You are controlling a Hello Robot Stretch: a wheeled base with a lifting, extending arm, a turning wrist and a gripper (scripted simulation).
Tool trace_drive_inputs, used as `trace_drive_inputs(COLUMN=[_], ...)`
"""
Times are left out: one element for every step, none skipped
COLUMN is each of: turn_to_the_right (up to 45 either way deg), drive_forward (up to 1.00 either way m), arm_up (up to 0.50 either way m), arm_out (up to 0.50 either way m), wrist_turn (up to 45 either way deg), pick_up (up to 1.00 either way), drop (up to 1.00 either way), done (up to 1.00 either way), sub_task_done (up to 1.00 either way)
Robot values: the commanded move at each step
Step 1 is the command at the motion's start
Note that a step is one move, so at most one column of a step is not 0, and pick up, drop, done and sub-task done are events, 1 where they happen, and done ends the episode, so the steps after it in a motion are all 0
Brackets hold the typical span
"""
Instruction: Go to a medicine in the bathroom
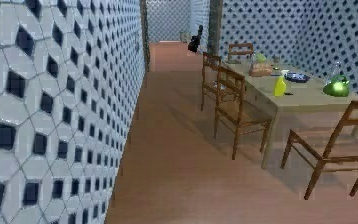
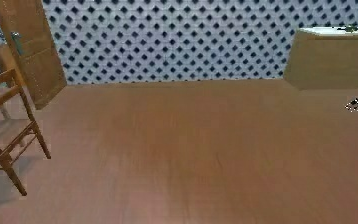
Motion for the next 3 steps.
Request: trace_drive_inputs(turn_to_the_right=[0.0, 0.0, 0.0], drive_forward=[1.0, 1.0, 1.0], arm_up=[0.0, 0.0, 0.0], arm_out=[0.0, 0.0, 0.0], wrist_turn=[0.0, 0.0, 0.0], pick_up=[0.0, 0.0, 0.0], drop=[0.0, 0.0, 0.0], done=[0.0, 0.0, 0.0], sub_task_done=[0.0, 0.0, 0.0])
